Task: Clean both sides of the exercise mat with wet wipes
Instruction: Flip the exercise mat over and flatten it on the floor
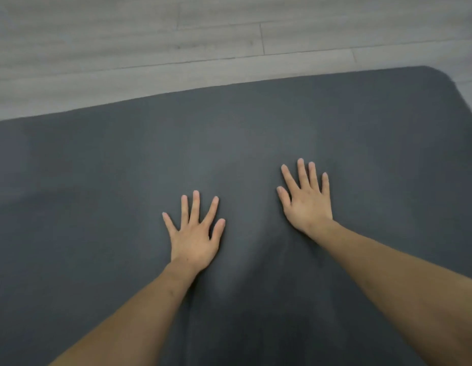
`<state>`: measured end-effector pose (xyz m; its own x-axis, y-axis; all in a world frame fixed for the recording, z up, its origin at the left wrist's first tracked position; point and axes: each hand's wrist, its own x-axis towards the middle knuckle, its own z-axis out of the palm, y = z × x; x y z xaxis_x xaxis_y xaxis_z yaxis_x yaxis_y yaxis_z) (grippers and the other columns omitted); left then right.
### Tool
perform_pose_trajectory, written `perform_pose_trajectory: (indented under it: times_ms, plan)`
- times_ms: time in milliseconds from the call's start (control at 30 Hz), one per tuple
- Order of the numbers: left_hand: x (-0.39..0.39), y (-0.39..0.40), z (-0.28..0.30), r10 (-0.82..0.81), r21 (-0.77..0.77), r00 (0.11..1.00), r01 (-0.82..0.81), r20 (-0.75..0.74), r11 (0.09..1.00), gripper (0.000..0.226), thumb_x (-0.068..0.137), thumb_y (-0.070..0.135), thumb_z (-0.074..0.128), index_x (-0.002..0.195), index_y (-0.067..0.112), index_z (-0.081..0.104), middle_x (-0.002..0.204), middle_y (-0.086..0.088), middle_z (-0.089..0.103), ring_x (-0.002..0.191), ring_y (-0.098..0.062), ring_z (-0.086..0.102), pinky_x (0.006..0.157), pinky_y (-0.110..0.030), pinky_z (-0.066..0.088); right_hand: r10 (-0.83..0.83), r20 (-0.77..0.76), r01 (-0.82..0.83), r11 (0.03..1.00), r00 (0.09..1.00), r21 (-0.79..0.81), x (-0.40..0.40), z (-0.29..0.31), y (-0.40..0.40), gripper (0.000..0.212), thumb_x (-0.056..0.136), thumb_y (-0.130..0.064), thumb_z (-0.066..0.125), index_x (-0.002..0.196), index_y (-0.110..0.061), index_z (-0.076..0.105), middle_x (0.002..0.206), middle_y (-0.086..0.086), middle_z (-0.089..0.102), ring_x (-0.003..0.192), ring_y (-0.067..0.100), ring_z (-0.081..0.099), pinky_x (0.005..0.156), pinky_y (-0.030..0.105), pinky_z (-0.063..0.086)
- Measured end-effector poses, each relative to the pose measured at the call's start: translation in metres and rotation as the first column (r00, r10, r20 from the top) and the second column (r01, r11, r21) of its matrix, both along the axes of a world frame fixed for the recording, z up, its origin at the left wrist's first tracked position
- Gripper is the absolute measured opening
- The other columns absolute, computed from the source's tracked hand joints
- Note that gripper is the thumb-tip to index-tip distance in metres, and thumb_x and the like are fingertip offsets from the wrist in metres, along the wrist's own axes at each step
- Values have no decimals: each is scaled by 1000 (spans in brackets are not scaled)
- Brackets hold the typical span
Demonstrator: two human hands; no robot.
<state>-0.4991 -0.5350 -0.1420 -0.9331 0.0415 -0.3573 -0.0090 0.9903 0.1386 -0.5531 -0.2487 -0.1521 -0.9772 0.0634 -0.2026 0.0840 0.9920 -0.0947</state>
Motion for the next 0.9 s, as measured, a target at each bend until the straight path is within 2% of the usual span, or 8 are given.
perform_pose_trajectory:
  times_ms: [133, 267, 400, 500, 600, 667, 767, 900]
  plan:
    - [50, 17, 22, 2, 107, 997, -11, 82, 994, 62, 99, 71, 2, 156, 56, -17, 168, 15, -27, 155, -24, -29, 116, -75, -14, 81, 12, -81, 997, 997, 9, 121, 8, 6, 60, 102, -63, 9, 156, -45, -7, 167, -5, -12, 152, 20, -17, 123, 53, 0]
    - [77, 26, 32, -11, 116, 992, -3, 124, 993, 60, 102, 65, 3, 155, 54, -22, 166, 20, -29, 156, -22, -26, 116, -78, -7, 133, 48, -132, 991, 990, -8, 178, 14, 43, 60, 100, -67, 10, 154, -49, -8, 165, -7, -19, 150, 14, -25, 124, 47, -1]
    - [85, 49, 40, 35, 116, 991, -51, 129, 992, 61, 105, 57, 5, 160, 44, -18, 169, 14, -25, 158, -22, -19, 119, -75, 2, -93, 31, 94, 995, 995, -29, 230, 27, 111, 60, 101, -59, 29, 157, -42, 15, 168, -4, 0, 154, 18, -6, 125, 42, 11]
    - [104, 81, 49, 1, 45, 994, -6, 109, 999, 67, 102, 62, 1, 161, 38, -21, 167, 0, -33, 156, -28, -25, 122, -71, 1, -272, 93, 275, 961, 958, -30, 264, 39, 175, 61, 100, -59, 29, 157, -41, 17, 168, -2, 7, 154, 23, 2, 122, 43, 22]
    - [128, 122, 52, -91, -79, 993, 97, 81, 992, 66, 101, 64, 0, 160, 41, -19, 165, -9, -37, 151, -38, -34, 118, -74, -7, -257, 164, 264, 964, 952, -22, 290, 42, 220, 62, 100, -64, 25, 157, -44, 10, 167, -6, 3, 154, 21, 1, 122, 42, 22]
    - [144, 156, 51, -174, -108, 981, 182, 80, 977, 63, 102, 65, 2, 158, 45, -19, 166, -4, -37, 151, -38, -34, 113, -79, -11, -304, 140, 313, 948, 943, -53, 301, 45, 243, 59, 101, -60, 30, 156, -41, 21, 166, -4, 13, 153, 22, 10, 119, 43, 29]
    - [169, 219, 49, -308, -44, 943, 316, 126, 948, 63, 103, 66, 5, 158, 49, -19, 164, 1, -39, 153, -32, -32, 118, -74, -7, -524, 51, 527, 843, 850, -112, 314, 49, 286, 54, 102, -51, 39, 151, -27, 39, 159, 1, 32, 146, 25, 25, 112, 45, 39]
    - [200, 302, 49, -392, 51, 898, 390, 201, 920, 64, 102, 71, 14, 156, 56, -17, 167, 5, -34, 154, -32, -30, 116, -79, -1, -692, 27, 692, 719, 722, -73, 331, 44, 350, 60, 100, -47, 46, 149, -15, 37, 158, 12, 30, 143, 34, 27, 113, 50, 35]
